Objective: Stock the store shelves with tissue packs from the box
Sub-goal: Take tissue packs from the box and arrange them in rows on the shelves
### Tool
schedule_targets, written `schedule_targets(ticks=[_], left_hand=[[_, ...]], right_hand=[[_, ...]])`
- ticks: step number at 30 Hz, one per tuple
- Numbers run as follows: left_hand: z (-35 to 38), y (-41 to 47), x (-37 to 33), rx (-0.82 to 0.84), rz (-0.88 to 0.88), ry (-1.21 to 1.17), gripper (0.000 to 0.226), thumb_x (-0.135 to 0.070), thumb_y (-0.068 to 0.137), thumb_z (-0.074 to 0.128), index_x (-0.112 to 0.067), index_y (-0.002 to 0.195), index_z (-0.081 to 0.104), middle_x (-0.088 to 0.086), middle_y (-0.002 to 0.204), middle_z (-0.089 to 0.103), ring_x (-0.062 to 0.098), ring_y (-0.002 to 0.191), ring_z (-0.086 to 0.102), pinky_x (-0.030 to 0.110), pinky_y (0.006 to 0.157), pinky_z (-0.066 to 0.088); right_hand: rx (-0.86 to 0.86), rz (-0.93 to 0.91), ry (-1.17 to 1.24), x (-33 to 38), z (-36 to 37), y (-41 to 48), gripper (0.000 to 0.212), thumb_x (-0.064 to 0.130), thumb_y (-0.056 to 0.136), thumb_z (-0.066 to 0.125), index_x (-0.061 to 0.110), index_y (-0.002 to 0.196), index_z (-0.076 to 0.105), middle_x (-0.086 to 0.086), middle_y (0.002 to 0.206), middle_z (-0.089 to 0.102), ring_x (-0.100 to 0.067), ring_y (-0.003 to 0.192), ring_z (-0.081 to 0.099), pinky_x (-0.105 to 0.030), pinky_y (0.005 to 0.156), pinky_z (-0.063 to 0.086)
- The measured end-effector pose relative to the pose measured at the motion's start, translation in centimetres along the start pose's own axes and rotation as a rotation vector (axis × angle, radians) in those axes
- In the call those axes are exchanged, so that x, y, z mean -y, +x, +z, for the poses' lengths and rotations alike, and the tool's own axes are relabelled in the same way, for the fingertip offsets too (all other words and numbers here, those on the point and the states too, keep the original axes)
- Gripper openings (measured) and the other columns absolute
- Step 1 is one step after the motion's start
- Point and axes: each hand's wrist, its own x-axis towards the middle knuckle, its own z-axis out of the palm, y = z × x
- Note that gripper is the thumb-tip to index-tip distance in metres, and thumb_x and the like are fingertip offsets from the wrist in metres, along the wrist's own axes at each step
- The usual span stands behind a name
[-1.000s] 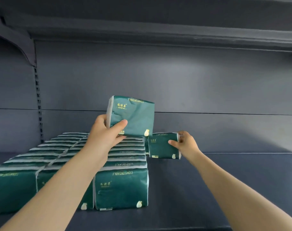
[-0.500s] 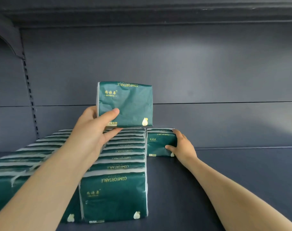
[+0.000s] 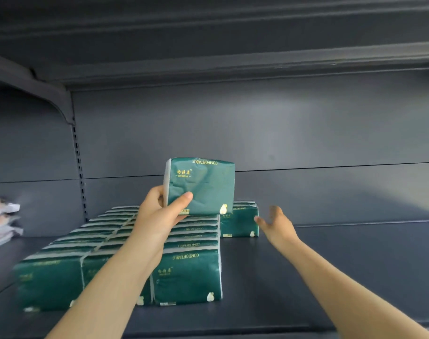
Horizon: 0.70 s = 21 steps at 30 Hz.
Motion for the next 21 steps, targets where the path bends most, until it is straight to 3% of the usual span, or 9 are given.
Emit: schedule_targets(ticks=[4,6,8,11,14,18,21], left_hand=[[1.1,-2.1,-0.6,0.040,0.006,0.002,0.021,-0.017,0.086,0.067,-0.020,0.103,0.056,-0.003,0.104,0.067,0.010,0.096,0.066,0.025,0.079,0.051],[1.7,-3.1,-0.7,0.057,0.008,-0.008,0.020,-0.017,0.086,0.067,-0.022,0.101,0.055,-0.005,0.103,0.067,0.008,0.095,0.065,0.023,0.076,0.051],[2.2,-4.0,-0.5,0.072,0.004,-0.018,0.020,-0.018,0.085,0.067,-0.022,0.101,0.055,-0.005,0.104,0.067,0.008,0.096,0.065,0.023,0.077,0.051],[3.0,-5.0,0.3,0.089,-0.015,-0.005,0.020,-0.020,0.086,0.067,-0.023,0.101,0.055,-0.005,0.104,0.067,0.009,0.096,0.065,0.026,0.081,0.052],[3.6,-5.6,1.1,0.100,0.030,0.110,0.019,-0.025,0.086,0.067,-0.029,0.096,0.052,-0.010,0.100,0.065,0.004,0.092,0.063,0.024,0.080,0.051],[2.8,-5.2,2.0,0.142,0.189,0.506,0.018,-0.039,0.086,0.063,-0.033,0.098,0.051,-0.016,0.102,0.061,0.000,0.095,0.057,0.013,0.076,0.042],[1.4,-4.3,3.1,0.202,0.361,0.953,0.048,-0.053,0.088,0.048,-0.022,0.124,0.052,-0.007,0.126,0.053,0.010,0.119,0.048,0.027,0.098,0.040]], right_hand=[[0.019,-0.063,0.516,2.8,-2.1,-4.7,0.027,0.038,0.096,0.047,0.016,0.107,0.058,-0.004,0.116,0.064,-0.016,0.102,0.061,-0.032,0.088,0.050],[0.040,-0.083,0.762,4.2,-3.2,-7.1,0.031,0.038,0.098,0.044,0.013,0.103,0.062,-0.004,0.105,0.069,-0.017,0.094,0.065,-0.031,0.081,0.053],[0.056,-0.105,0.904,5.2,-4.2,-8.9,0.042,0.042,0.098,0.042,0.010,0.111,0.064,-0.008,0.105,0.071,-0.025,0.099,0.066,-0.038,0.084,0.054],[0.071,-0.171,0.899,5.8,-5.1,-11.1,0.036,0.040,0.096,0.047,0.012,0.110,0.066,-0.004,0.105,0.072,-0.024,0.101,0.067,-0.041,0.090,0.052],[0.059,-0.214,0.791,5.8,-5.5,-12.2,0.023,0.027,0.090,0.063,0.014,0.109,0.064,0.000,0.099,0.073,-0.017,0.093,0.070,-0.035,0.081,0.055],[0.056,-0.230,0.692,5.0,-5.8,-11.7,0.019,0.015,0.084,0.070,0.016,0.102,0.065,0.004,0.094,0.073,-0.007,0.080,0.070,-0.019,0.060,0.054],[0.012,-0.191,0.658,4.1,-6.0,-10.1,0.021,0.015,0.083,0.071,0.014,0.103,0.064,0.003,0.095,0.072,-0.004,0.076,0.070,-0.015,0.055,0.052]])
